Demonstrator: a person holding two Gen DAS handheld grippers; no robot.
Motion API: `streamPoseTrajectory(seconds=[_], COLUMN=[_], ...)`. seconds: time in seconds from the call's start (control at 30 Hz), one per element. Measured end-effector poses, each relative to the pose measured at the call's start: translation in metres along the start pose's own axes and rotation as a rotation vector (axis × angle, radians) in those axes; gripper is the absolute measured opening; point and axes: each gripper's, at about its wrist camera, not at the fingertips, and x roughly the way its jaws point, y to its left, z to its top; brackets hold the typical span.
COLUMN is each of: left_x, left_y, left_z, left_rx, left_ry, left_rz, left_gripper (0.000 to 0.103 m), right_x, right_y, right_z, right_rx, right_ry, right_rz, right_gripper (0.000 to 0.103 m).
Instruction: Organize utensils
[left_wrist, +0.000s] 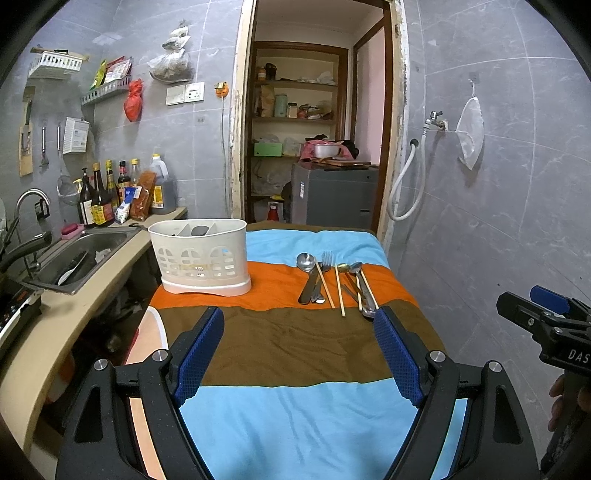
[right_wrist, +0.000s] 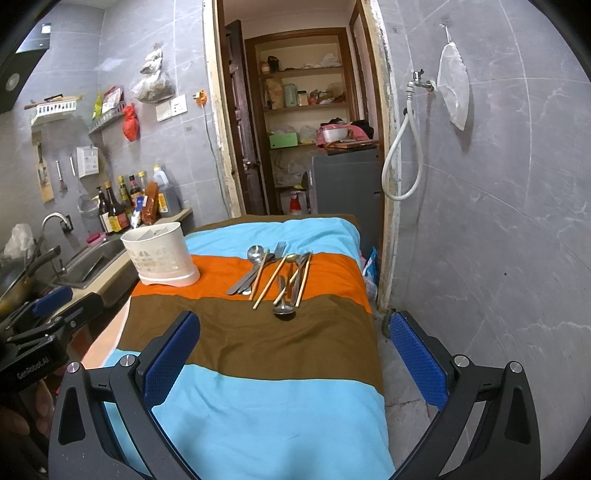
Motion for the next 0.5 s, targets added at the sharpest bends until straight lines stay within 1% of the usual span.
streamPoseTrajectory(seconds=[0.13,0.27,0.4,0.5], left_x=[0.004,0.01,0.017,0.023], left_y=[0.007,0.017,0.027,0.034], left_z=[0.0,0.004,0.012,0.023], left_rx=[0.002,0.013,0.039,0.061], left_ry=[0.006,0.006,-0.011,-0.031], left_rz=[-0.023,-0.057,-0.092,-0.094], left_gripper=[0.079,0.079,0.079,0.079], right_x=[-0.001,0.0,0.003,0.005], right_y=[0.007,0.016,0.023,0.03], right_z=[0.0,0.001,0.006,0.014], right_rx=[0.005,0.018,0.03,0.026], right_ry=[0.002,-0.008,-0.032,-0.063], right_rz=[-0.017,-0.057,-0.1,-0.137], right_gripper=[0.103,0.103,0.103,0.103])
